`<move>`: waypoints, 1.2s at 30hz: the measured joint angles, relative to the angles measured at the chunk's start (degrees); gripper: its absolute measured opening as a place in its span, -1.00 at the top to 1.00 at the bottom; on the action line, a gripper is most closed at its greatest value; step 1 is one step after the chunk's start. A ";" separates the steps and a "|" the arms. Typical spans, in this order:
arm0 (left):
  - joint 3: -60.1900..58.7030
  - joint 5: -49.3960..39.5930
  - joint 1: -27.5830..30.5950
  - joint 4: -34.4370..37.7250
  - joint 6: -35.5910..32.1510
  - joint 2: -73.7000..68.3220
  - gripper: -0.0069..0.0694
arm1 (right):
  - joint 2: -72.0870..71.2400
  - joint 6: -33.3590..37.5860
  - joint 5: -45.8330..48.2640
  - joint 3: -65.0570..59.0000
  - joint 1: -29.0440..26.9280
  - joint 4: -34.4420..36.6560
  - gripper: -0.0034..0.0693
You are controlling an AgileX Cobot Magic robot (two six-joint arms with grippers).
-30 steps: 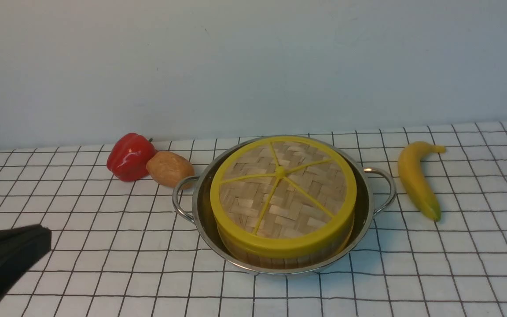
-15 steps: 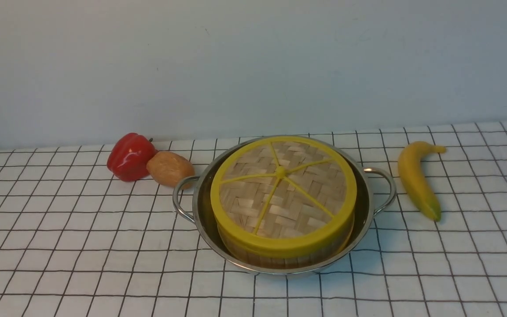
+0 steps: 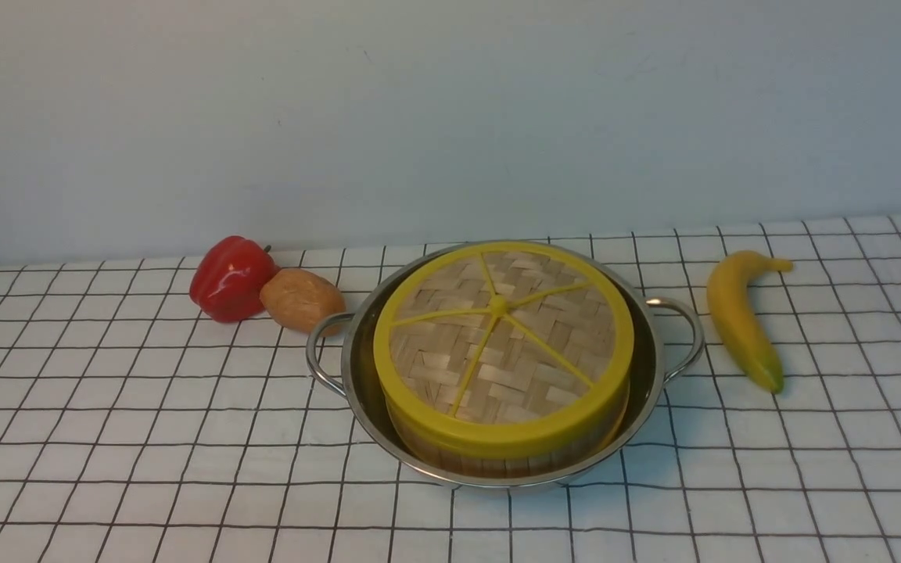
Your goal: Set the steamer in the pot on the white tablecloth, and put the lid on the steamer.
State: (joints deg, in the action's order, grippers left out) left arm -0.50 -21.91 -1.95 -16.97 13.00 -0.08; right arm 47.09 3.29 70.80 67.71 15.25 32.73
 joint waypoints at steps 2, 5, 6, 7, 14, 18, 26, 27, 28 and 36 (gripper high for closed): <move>0.00 0.84 0.00 0.00 0.00 0.00 0.54 | 0.00 0.00 0.00 0.00 0.00 0.00 0.25; 0.00 0.89 0.00 0.00 0.00 0.00 0.54 | 0.00 0.00 0.00 0.00 0.00 0.00 0.25; 0.00 0.89 0.00 0.00 0.00 0.00 0.52 | 0.00 0.00 0.00 0.00 0.00 0.00 0.25; 0.00 0.89 0.00 0.00 0.00 0.00 0.51 | 0.00 0.00 0.00 0.00 0.00 0.00 0.25; 0.00 0.95 0.00 0.00 0.00 0.00 0.49 | 0.00 0.00 0.00 0.00 0.00 0.00 0.25; 0.00 0.95 0.00 0.00 0.00 0.00 0.48 | 0.00 0.00 0.00 0.00 0.00 0.00 0.25; 0.00 0.95 0.00 0.00 0.00 0.00 0.46 | -0.14 10.11 -1.34 -0.89 0.00 -4.98 0.25; 0.00 0.95 0.00 0.00 0.00 0.00 0.46 | -0.42 11.39 -3.09 -1.71 0.00 -6.13 0.25; 0.00 0.95 0.00 0.00 0.00 0.00 0.45 | -0.85 12.55 -6.29 -2.81 0.00 -7.73 0.25; 0.00 0.95 0.00 -0.05 0.00 0.00 0.42 | -11.07 13.98 -33.72 -20.53 -5.55 -16.02 0.25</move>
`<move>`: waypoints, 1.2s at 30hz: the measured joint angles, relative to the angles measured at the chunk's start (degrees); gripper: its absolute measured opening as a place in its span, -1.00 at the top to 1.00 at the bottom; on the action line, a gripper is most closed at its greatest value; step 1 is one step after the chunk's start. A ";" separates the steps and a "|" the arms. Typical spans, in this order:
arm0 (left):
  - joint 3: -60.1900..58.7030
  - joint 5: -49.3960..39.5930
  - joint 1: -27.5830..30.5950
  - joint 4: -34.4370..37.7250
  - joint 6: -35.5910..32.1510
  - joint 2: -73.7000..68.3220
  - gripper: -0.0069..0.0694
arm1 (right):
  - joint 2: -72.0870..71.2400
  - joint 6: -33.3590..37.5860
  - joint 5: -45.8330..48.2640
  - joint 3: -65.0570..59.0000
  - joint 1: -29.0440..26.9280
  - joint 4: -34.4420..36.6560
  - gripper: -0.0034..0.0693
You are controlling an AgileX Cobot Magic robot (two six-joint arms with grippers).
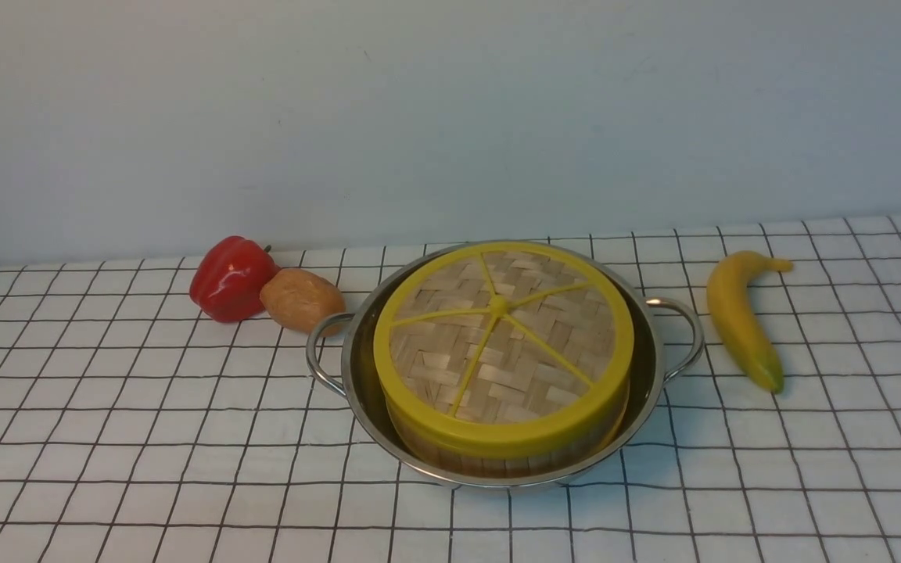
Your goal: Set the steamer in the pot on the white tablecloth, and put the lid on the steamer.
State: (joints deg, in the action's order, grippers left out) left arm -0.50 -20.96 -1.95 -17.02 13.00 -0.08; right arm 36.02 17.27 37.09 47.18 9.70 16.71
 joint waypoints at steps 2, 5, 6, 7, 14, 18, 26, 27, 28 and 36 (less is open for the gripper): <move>0.00 0.00 0.00 0.00 0.00 0.00 0.40 | -4.84 -0.05 -4.47 -5.44 -2.24 -0.98 0.25; 0.00 0.00 0.00 0.00 0.00 0.00 0.40 | -11.83 -0.21 -9.84 -13.74 -5.93 -1.63 0.25; 0.00 0.00 0.00 0.00 0.00 0.00 0.40 | -14.61 -0.25 -11.71 -17.69 -7.67 -1.63 0.25; 0.00 0.00 0.00 0.00 0.00 0.00 0.40 | -15.91 -0.25 -12.19 -18.77 -8.12 -1.63 0.25; 0.00 0.00 0.00 -0.06 0.00 0.06 0.37 | -26.85 -0.25 -18.64 -35.25 -11.60 -1.79 0.25; 0.00 0.00 0.00 -0.06 0.00 0.11 0.34 | -31.01 -0.35 -20.68 -41.19 -11.60 -1.79 0.25; 0.00 0.00 0.00 -0.06 0.00 0.11 0.32 | -35.78 -1.67 -21.35 -47.57 -11.60 -1.79 0.25; 0.00 0.00 0.00 -0.06 0.00 0.11 0.32 | -35.78 -1.73 -21.28 -47.62 -11.60 -1.79 0.25; 0.00 0.00 0.00 -0.06 0.00 0.11 0.32 | -35.78 -1.73 -21.00 -47.59 -11.60 -1.79 0.25; 0.00 0.06 0.00 -0.06 0.00 0.11 0.29 | -35.78 -1.79 -19.58 -47.59 -11.60 -1.83 0.25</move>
